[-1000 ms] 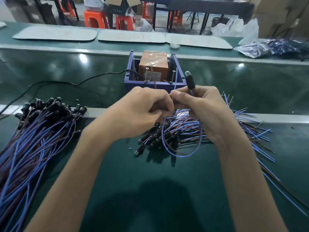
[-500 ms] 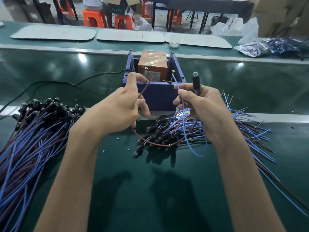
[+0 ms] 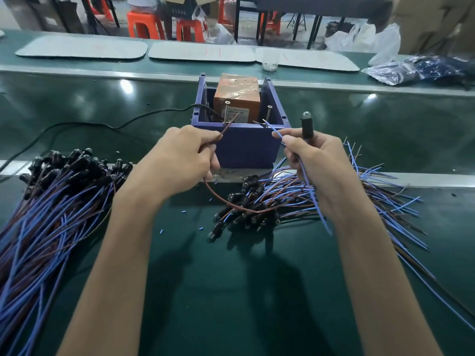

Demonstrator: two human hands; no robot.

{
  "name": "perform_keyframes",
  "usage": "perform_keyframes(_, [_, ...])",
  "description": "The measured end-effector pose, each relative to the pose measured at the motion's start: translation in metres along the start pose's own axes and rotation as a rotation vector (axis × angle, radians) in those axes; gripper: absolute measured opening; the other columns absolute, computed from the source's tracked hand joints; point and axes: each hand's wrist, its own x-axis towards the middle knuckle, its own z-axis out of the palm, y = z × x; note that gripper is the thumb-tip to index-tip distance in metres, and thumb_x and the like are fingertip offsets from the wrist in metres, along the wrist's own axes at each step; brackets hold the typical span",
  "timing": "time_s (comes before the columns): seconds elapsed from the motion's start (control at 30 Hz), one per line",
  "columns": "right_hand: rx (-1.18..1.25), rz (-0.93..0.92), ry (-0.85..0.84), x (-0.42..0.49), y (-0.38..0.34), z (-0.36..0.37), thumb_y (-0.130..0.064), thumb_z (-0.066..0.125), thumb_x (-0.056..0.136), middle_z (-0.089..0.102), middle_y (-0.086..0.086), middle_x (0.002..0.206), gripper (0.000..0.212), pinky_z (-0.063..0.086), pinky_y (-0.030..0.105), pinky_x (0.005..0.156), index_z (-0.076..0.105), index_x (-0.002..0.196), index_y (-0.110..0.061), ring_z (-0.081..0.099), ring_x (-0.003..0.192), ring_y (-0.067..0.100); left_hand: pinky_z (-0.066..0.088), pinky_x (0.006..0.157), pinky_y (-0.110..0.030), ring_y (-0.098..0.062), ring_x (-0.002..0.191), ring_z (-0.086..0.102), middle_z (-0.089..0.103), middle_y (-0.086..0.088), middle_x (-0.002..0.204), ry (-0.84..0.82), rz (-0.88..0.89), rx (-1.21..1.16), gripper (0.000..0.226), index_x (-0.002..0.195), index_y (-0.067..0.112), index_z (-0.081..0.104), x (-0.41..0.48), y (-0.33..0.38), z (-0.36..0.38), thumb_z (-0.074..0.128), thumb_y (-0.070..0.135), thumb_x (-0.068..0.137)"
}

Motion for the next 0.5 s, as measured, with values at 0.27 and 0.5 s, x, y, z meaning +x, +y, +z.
perform_keyframes(0.27, [-0.079, -0.04, 0.068, 0.012, -0.007, -0.007, -0.008, 0.053, 0.094, 0.042, -0.019, 0.043, 0.024, 0.031, 0.014, 0.045, 0.07, 0.081, -0.019, 0.037, 0.044, 0.0, 0.038, 0.044, -0.008, -0.001, 0.044, 0.059, 0.07, 0.015, 0.063, 0.152, -0.029, -0.109, 0.016, 0.094, 0.023, 0.054, 0.0, 0.001, -0.003, 0.049, 0.009, 0.094])
perform_keyframes(0.5, [0.017, 0.014, 0.135, 0.03, 0.005, -0.018, -0.002, 0.045, 0.092, 0.037, -0.015, 0.04, 0.028, 0.02, 0.013, 0.035, 0.067, 0.081, -0.015, 0.025, 0.036, 0.001, 0.052, 0.058, -0.014, -0.004, 0.043, 0.059, 0.07, 0.006, 0.063, 0.257, -0.058, -0.225, 0.01, 0.093, 0.015, 0.056, 0.002, -0.002, 0.0, 0.051, 0.007, 0.096])
